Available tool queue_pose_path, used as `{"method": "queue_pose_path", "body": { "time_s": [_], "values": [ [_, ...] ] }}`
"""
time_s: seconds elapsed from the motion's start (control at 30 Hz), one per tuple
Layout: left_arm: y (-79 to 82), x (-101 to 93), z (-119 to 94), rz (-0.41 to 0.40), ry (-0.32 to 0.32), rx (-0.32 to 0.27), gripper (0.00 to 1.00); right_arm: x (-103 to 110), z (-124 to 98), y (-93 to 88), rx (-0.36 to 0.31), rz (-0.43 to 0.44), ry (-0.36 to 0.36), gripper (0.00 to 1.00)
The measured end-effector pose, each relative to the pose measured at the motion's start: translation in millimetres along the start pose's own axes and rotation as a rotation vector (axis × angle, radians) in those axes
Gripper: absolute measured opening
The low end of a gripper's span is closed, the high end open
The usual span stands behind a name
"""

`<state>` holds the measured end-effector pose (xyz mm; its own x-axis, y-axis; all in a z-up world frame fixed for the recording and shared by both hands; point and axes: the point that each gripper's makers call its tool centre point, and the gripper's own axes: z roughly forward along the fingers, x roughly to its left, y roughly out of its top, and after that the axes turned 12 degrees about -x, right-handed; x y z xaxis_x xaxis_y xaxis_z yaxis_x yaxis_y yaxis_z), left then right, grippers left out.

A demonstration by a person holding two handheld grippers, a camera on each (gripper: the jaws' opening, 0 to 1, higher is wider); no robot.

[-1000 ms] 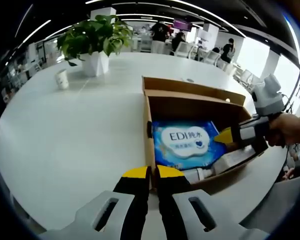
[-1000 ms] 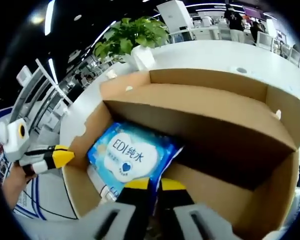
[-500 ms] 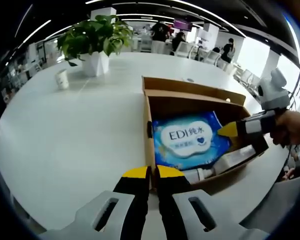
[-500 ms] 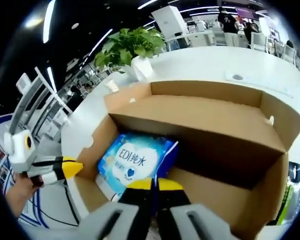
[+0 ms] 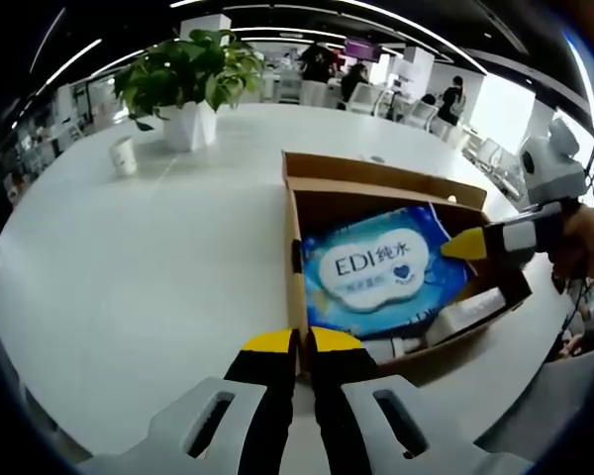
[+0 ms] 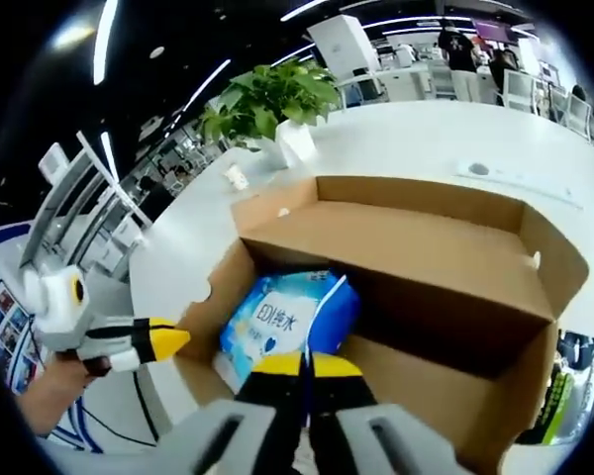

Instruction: Operate the shoe box by opening the lid, removing the specified soft item, and placing it in the target area until the item is outside and the box remains undamaged.

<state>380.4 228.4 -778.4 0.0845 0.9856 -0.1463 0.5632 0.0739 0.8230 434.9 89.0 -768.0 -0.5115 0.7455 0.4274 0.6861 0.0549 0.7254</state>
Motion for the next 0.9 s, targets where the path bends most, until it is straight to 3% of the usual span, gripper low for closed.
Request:
{"method": "queue_pose_path", "body": {
  "time_s": [0.6, 0.9],
  "values": [
    [1.0, -3.1, -1, -0.015, 0.004, -0.011, 0.02, 27, -10, 28.3, -0.048, 0.033, 0.052, 0.0],
    [1.4, -2.9, -1, -0.023, 0.001, -0.013, 0.02, 40, -13, 48.9, -0.105, 0.049, 0.074, 0.0]
  ]
}}
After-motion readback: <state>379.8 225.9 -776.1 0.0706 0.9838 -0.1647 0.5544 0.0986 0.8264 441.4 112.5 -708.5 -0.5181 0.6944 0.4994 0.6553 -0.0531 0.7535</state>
